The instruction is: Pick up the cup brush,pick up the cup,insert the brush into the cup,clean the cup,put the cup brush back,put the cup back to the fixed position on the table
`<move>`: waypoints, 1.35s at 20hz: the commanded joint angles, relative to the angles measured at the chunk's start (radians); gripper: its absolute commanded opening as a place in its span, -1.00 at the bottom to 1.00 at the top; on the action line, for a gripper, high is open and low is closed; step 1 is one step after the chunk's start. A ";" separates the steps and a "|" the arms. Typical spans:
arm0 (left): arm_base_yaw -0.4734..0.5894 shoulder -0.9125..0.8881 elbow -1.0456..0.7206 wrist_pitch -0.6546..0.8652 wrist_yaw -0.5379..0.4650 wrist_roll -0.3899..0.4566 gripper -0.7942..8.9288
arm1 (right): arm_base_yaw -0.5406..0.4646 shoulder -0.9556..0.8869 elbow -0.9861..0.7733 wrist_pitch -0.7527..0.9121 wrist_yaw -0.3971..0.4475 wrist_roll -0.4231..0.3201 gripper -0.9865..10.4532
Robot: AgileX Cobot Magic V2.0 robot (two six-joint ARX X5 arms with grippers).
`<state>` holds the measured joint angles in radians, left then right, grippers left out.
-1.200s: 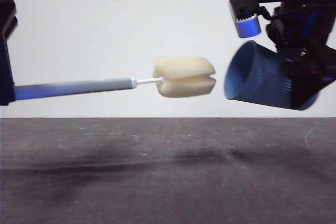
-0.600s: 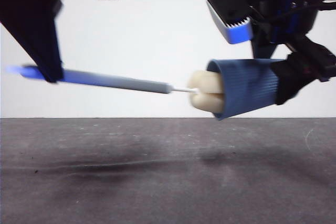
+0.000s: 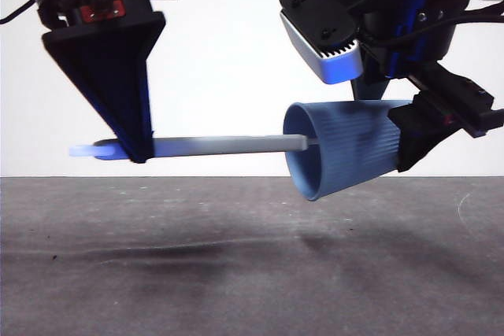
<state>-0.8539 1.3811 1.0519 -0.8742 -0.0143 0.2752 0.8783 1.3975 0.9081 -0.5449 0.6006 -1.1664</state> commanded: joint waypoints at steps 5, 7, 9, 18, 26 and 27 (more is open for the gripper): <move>0.106 -0.046 0.006 -0.134 -0.070 -0.013 -0.85 | -0.002 0.003 0.002 0.016 0.028 0.027 -0.85; 0.132 -0.084 0.006 -0.185 -0.070 -0.012 -0.85 | -0.002 0.003 0.002 0.016 0.028 0.042 -0.85; 0.148 -0.122 0.006 -0.232 -0.070 -0.011 -0.85 | -0.002 0.003 0.002 0.016 0.027 0.043 -0.85; 0.152 -0.151 0.006 -0.164 0.052 -0.010 -0.85 | -0.002 0.003 0.002 0.030 0.026 0.045 -0.85; 0.068 -0.034 0.006 0.037 0.074 -0.017 -0.85 | 0.002 0.003 0.002 0.043 -0.002 0.052 -0.85; 0.063 -0.030 0.006 0.047 0.073 -0.020 -0.85 | 0.002 0.003 0.002 0.042 0.001 0.052 -0.85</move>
<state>-0.7883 1.3483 1.0554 -0.8585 0.0559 0.2756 0.8734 1.3975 0.9085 -0.5125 0.6178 -1.1252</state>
